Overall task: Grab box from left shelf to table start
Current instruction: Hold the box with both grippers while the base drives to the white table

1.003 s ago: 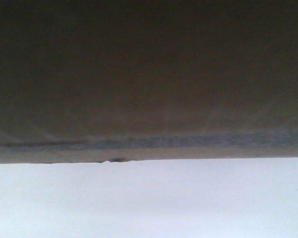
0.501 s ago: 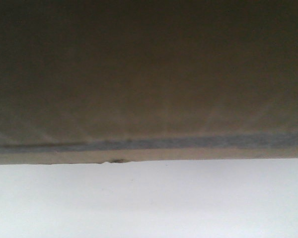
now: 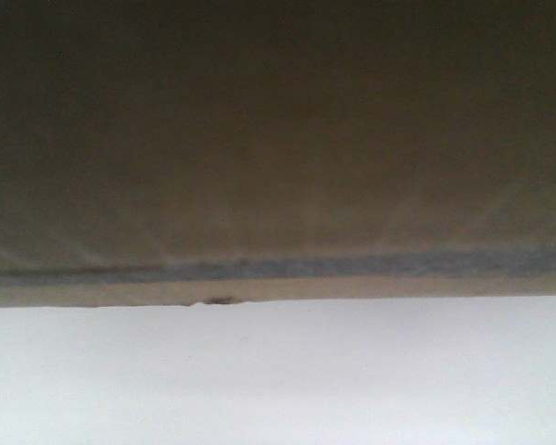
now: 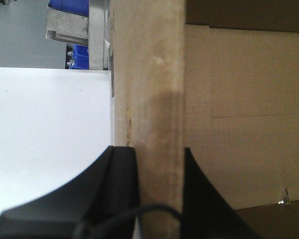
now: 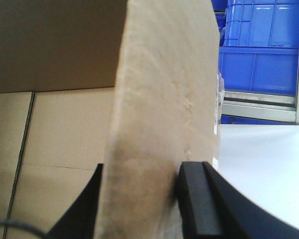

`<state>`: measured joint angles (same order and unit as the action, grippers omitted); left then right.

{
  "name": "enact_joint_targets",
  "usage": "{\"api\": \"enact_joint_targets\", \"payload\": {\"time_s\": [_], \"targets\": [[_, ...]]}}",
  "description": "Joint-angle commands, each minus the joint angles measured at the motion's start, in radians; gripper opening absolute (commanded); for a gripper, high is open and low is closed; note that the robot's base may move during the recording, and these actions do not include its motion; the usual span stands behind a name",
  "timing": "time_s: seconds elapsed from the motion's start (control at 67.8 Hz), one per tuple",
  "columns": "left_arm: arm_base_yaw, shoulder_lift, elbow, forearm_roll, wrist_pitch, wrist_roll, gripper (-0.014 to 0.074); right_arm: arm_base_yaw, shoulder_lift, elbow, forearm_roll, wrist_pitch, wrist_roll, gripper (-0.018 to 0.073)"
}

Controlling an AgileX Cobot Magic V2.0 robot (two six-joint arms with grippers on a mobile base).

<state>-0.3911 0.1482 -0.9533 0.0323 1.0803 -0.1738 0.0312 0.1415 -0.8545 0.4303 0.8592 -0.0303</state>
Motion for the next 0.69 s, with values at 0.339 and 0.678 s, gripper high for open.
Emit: {"api": "enact_joint_targets", "payload": {"time_s": [0.339,0.678], "targets": [[-0.02,0.01,-0.036,-0.109,-0.254,-0.023,-0.01,-0.003,0.024,-0.027,0.008,-0.162,0.012,0.0059],[-0.02,0.067,-0.052,-0.096,-0.267,-0.023,-0.0099,-0.003,0.056,-0.027,0.008,-0.155,0.012,0.0059]]}}
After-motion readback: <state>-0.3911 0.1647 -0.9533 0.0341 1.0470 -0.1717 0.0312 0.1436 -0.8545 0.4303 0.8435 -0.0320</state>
